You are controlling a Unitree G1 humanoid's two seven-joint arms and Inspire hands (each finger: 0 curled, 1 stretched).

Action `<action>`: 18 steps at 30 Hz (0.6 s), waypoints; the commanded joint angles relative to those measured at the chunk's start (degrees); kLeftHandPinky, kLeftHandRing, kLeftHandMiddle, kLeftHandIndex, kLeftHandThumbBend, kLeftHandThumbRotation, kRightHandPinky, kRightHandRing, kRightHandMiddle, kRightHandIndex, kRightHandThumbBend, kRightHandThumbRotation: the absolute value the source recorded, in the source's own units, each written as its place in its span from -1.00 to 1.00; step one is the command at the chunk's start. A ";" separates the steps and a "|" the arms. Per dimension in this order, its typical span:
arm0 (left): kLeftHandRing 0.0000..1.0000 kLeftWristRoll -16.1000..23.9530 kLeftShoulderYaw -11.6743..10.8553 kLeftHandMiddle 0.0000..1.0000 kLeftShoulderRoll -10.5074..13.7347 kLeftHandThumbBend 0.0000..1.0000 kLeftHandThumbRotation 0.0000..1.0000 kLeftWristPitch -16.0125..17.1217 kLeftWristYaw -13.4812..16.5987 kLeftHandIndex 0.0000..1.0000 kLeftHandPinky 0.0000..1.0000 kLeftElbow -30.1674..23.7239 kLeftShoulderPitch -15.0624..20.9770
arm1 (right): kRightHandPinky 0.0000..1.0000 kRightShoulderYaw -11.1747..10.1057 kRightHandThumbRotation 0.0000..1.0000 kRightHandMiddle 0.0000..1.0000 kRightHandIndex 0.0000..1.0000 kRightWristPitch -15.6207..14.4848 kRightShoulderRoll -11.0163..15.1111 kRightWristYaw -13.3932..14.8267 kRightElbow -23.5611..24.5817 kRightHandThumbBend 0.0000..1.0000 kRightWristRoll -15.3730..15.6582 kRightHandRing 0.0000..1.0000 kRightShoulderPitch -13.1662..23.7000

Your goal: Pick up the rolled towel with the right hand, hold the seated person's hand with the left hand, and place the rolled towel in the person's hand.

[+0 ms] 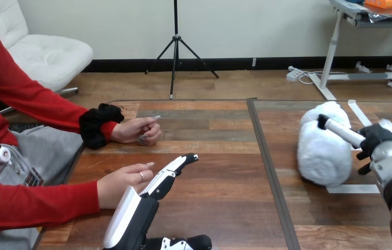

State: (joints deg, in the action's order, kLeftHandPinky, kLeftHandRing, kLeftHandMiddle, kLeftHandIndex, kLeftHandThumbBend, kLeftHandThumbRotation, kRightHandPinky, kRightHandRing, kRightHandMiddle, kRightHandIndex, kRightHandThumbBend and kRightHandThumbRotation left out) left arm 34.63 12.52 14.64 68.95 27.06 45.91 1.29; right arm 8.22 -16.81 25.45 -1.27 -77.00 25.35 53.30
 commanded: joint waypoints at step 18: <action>0.82 -0.10 -1.12 0.82 -1.11 1.00 0.60 0.56 1.74 0.77 0.73 -1.54 2.16 | -0.22 14.81 0.80 0.61 0.87 1.25 -2.21 -6.98 -1.56 1.00 14.45 0.32 11.74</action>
State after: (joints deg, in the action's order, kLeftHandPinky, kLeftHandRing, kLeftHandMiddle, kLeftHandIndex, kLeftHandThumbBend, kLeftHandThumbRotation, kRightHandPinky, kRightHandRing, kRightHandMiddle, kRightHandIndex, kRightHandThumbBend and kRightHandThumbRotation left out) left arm 34.62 12.48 14.19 68.95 27.46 45.89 1.24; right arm 21.47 -15.52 24.57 -8.75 -78.82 38.65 59.09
